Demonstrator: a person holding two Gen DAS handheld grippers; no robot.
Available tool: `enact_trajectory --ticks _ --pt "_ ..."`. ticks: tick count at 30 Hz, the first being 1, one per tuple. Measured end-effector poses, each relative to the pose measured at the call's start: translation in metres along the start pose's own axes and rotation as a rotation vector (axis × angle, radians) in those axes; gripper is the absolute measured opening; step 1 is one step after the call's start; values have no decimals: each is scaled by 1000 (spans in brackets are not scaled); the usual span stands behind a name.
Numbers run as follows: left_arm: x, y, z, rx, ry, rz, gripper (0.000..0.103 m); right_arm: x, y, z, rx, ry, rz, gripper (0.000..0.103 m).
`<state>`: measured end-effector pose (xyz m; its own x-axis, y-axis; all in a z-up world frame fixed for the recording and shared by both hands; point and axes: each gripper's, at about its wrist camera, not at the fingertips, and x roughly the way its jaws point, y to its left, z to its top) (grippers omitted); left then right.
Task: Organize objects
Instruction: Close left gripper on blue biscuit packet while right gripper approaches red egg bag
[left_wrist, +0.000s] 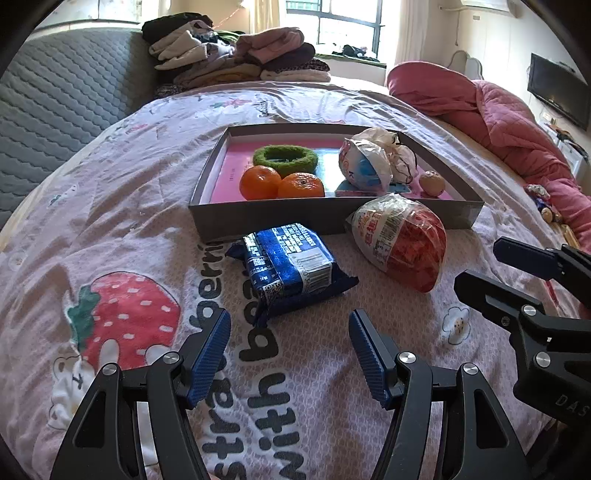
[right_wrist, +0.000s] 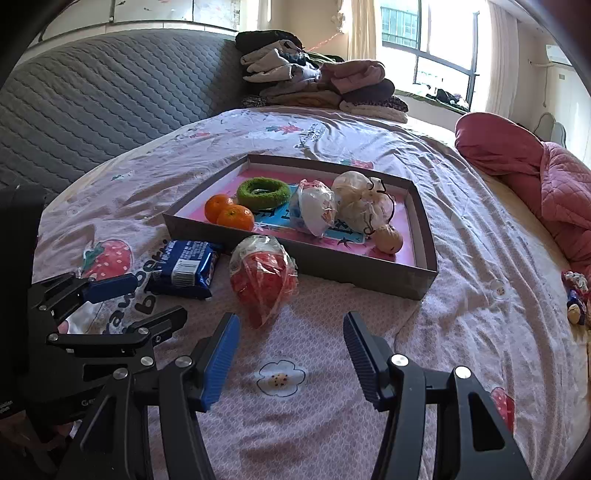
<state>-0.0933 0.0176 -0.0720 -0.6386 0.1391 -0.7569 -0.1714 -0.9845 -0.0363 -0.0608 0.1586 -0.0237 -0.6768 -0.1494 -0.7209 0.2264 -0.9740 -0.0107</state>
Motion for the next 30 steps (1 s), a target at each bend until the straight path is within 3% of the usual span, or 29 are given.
enact_trajectory --ticks 20,30 --pt "22 13 11 -32 -26 -21 68 27 1 20 17 14 46 58" --pt "32 8 18 -9 -29 -40 75 37 3 25 21 26 74 58"
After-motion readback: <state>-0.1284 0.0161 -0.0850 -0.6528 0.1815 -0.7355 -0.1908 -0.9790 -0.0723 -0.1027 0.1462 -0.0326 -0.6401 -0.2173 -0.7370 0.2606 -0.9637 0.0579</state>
